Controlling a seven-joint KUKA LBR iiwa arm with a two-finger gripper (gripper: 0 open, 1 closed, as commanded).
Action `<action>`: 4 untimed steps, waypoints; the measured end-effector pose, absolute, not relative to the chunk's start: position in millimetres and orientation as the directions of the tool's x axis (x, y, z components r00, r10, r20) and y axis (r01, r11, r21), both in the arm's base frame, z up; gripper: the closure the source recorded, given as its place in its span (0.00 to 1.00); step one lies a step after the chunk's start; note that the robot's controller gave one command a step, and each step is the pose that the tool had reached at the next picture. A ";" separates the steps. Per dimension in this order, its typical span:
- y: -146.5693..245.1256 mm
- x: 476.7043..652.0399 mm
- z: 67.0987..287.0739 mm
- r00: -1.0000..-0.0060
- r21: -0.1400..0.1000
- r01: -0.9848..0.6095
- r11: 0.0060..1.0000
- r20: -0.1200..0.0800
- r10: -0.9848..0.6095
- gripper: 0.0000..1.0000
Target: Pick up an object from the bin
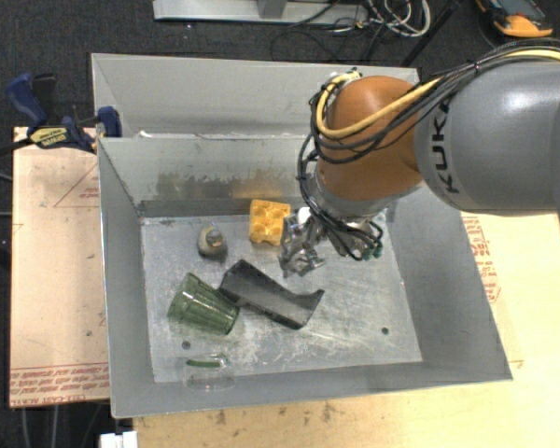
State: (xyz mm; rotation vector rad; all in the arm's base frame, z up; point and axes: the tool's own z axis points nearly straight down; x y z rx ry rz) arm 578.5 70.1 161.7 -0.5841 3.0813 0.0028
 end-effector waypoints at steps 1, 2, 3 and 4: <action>46.7 551.4 134.3 -0.919 0.002 -0.394 0.919 0.000 -0.394 0.00; 47.1 551.9 134.9 -0.919 0.001 -0.394 0.919 -0.001 -0.394 0.00; 40.7 519.1 93.3 -0.932 -0.001 -0.364 0.932 -0.008 -0.364 0.00; 40.9 522.1 95.7 -0.936 -0.004 -0.352 0.936 -0.017 -0.352 1.00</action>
Offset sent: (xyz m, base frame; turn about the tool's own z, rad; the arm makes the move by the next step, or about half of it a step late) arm 0.0000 0.0000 0.0000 0.0000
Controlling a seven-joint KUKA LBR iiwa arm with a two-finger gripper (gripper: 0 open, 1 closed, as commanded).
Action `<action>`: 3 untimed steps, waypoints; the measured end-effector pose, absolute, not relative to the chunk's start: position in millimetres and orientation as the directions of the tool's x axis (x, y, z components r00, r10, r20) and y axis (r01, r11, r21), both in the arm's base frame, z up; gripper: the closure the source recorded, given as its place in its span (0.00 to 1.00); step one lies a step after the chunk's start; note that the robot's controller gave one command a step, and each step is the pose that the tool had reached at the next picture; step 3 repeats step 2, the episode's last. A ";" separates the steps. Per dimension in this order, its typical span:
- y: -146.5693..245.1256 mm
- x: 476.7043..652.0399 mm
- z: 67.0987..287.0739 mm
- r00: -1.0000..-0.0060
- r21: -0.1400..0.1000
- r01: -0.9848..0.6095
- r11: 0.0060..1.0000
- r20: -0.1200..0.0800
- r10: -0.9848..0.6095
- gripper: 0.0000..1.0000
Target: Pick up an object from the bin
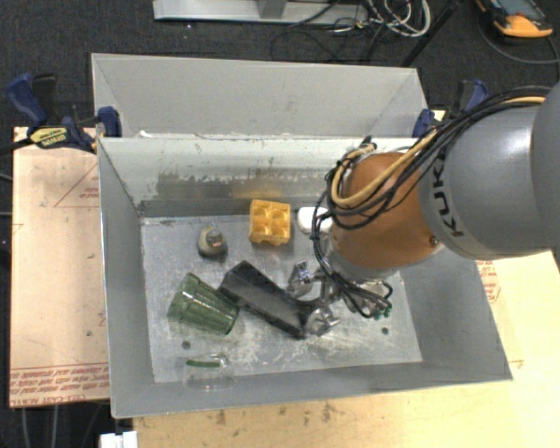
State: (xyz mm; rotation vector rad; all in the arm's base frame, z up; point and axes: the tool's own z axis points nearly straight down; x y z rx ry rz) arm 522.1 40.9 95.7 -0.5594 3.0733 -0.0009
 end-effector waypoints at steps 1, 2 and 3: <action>40.9 522.2 95.7 -0.936 -0.004 -0.352 0.936 -0.017 -0.352 1.00; 40.4 527.2 297.8 -0.908 0.004 -0.420 0.908 0.006 -0.420 1.00; 40.4 527.2 297.8 -0.908 0.004 -0.420 0.908 0.006 -0.420 1.00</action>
Offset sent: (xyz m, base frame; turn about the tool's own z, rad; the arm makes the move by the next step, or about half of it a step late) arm 0.0086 -0.0015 0.2549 -0.0919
